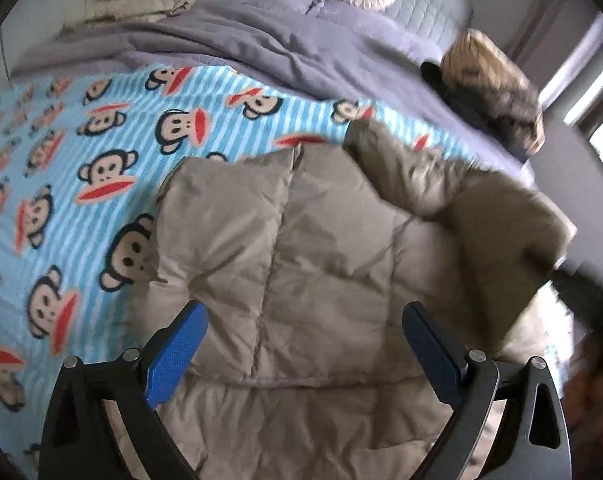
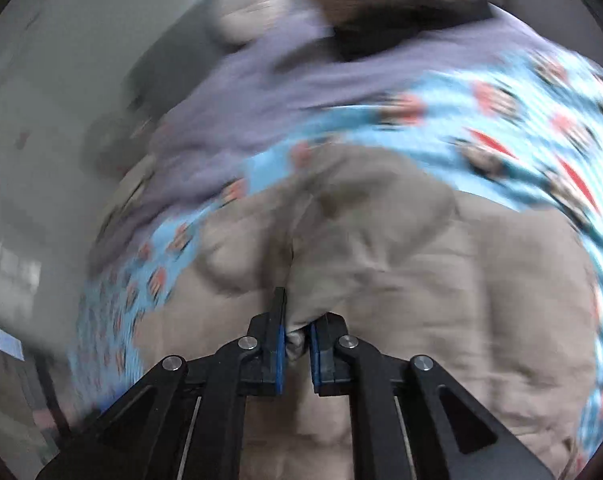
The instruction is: Fold large clothes
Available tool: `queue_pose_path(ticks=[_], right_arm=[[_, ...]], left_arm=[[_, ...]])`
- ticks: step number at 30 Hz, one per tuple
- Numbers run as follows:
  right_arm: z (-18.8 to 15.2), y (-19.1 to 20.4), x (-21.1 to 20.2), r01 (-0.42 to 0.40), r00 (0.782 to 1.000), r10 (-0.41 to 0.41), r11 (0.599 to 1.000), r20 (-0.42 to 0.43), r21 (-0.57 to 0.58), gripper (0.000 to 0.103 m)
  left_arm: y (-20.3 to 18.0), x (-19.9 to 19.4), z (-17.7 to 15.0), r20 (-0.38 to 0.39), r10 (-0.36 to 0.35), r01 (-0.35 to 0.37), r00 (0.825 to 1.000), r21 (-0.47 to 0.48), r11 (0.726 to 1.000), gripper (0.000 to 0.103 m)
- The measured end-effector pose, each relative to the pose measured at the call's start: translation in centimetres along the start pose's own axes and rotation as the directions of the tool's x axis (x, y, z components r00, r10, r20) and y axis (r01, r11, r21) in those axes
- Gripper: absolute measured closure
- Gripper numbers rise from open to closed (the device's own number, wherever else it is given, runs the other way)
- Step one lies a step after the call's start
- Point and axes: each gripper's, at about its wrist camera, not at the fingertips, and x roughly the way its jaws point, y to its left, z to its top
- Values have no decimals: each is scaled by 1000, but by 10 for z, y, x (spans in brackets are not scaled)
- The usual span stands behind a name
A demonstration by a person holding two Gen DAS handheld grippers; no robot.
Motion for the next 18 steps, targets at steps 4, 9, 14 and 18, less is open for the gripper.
queue_pose_path(ticks=[4, 9, 14, 18], right_arm=[[-36, 54, 29, -24, 985, -15, 975, -173, -220, 88], [-76, 40, 27, -29, 946, -29, 984, -322, -175, 36], [-88, -54, -21, 66, 947, -21, 989, -322, 129, 36], [-87, -120, -58, 92, 973, -5, 927, -232, 365, 36]], left_arm=[[15, -2, 10, -18, -187, 185, 982, -86, 979, 5], [5, 15, 10, -77, -319, 310, 945, -108, 945, 5], [-20, 48, 3, -164, -338, 329, 927, -81, 941, 5], [-35, 74, 4, -198, -284, 277, 938, -60, 959, 5]])
